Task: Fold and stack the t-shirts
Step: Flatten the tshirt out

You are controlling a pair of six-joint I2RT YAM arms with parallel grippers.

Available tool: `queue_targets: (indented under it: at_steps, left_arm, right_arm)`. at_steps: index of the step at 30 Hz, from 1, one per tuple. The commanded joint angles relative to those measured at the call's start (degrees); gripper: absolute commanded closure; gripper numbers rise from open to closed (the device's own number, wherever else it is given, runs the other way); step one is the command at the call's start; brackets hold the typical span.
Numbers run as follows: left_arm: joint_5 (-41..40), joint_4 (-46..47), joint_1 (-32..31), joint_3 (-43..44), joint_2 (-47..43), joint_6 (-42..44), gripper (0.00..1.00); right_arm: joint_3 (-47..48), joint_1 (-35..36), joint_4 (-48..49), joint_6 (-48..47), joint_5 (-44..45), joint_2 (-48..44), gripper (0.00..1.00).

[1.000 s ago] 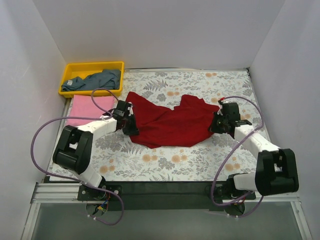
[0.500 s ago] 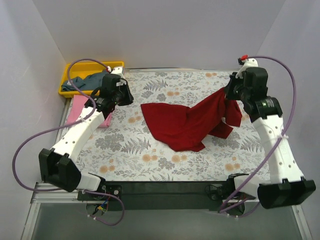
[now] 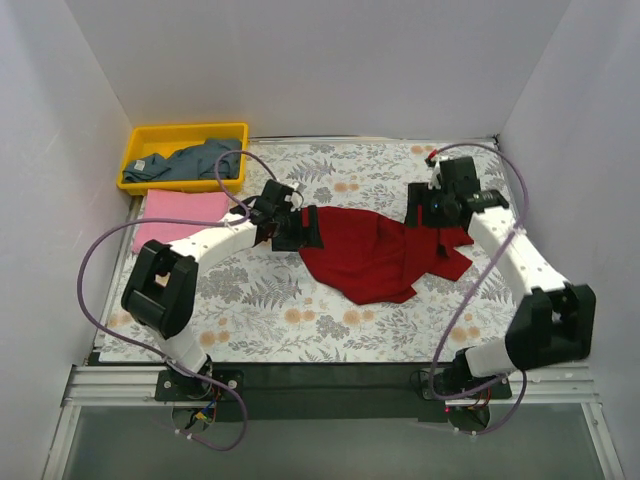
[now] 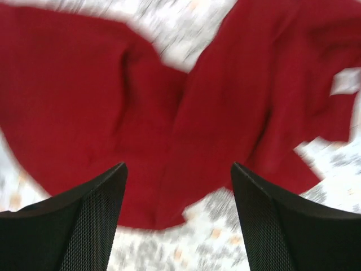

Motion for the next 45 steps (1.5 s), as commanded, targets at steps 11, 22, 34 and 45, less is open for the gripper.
queue_targets:
  at_steps: [11, 22, 34, 45]
  left_arm:
    - [-7.95, 3.69, -1.15, 10.9, 15.01, 2.47, 0.45]
    - [-11.22, 2.19, -1.15, 12.14, 18.45, 3.88, 0.63]
    - [-15.08, 1.23, -1.07, 14.33, 21.78, 5.63, 0.76]
    - [-17.73, -3.16, 4.2, 35.4, 34.26, 9.68, 0.81]
  right_arm:
    - [-30.08, 6.42, 0.61, 2.54, -9.44, -16.39, 0.48]
    - [-29.21, 12.39, 5.54, 1.66, -3.55, -7.7, 0.51]
    - [-30.52, 16.61, 6.34, 0.52, -3.72, -3.3, 0.88]
    - [-6.47, 34.18, 6.25, 4.83, -14.35, 4.94, 0.99]
